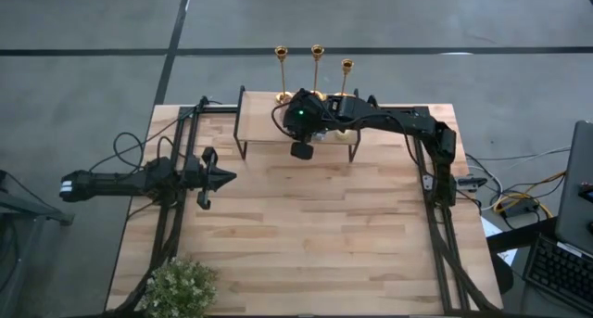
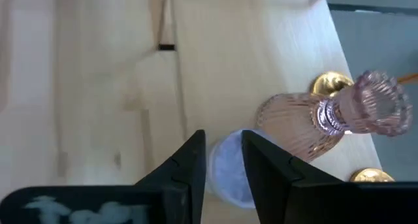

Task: Pick & Place candle stick holders
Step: Return to Home Position

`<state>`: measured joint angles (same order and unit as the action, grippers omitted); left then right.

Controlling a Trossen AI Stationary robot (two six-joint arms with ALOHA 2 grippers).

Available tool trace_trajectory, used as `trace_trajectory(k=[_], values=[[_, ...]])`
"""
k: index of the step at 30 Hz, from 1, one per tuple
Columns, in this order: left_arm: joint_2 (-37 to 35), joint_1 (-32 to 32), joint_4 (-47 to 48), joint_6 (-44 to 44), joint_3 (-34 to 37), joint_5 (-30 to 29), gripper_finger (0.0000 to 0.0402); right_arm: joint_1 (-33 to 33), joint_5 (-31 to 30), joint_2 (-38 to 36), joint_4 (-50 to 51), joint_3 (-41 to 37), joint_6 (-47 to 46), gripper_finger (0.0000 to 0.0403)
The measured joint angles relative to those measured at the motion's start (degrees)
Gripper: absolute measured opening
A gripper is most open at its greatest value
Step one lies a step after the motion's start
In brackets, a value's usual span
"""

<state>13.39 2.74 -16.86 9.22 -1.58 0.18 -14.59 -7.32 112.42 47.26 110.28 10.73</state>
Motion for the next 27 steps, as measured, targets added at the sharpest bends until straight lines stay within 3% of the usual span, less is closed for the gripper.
trace_trajectory(k=[4, 9, 16, 24, 27], values=[[0.0, 0.0, 0.0, 0.0, 0.0, 0.0, 0.0014, 1.5, 2.2, -1.4, 1.7, 0.8, -0.2, 0.0074], [0.0, 0.0, 0.0, 0.0, 0.0, 0.0, 0.0014, 4.8, 5.0, -4.8, 1.9, -1.1, -0.3, 0.0017], [0.0, 0.0, 0.0, 0.0, 0.0, 0.0, 0.0014, 11.6, 5.8, -9.7, -0.4, -5.2, -3.1, 0.0008], [0.2, 0.0, 0.4, 0.0, 0.0, 0.0, 0.0014, 20.8, 5.3, -21.5, -15.3, -20.7, -7.5, 0.0008], [0.3, 0.0, 0.4, 0.0, 0.0, 0.0, 0.0014, 24.6, 0.9, -27.2, -20.6, -28.4, -8.1, 0.0008]])
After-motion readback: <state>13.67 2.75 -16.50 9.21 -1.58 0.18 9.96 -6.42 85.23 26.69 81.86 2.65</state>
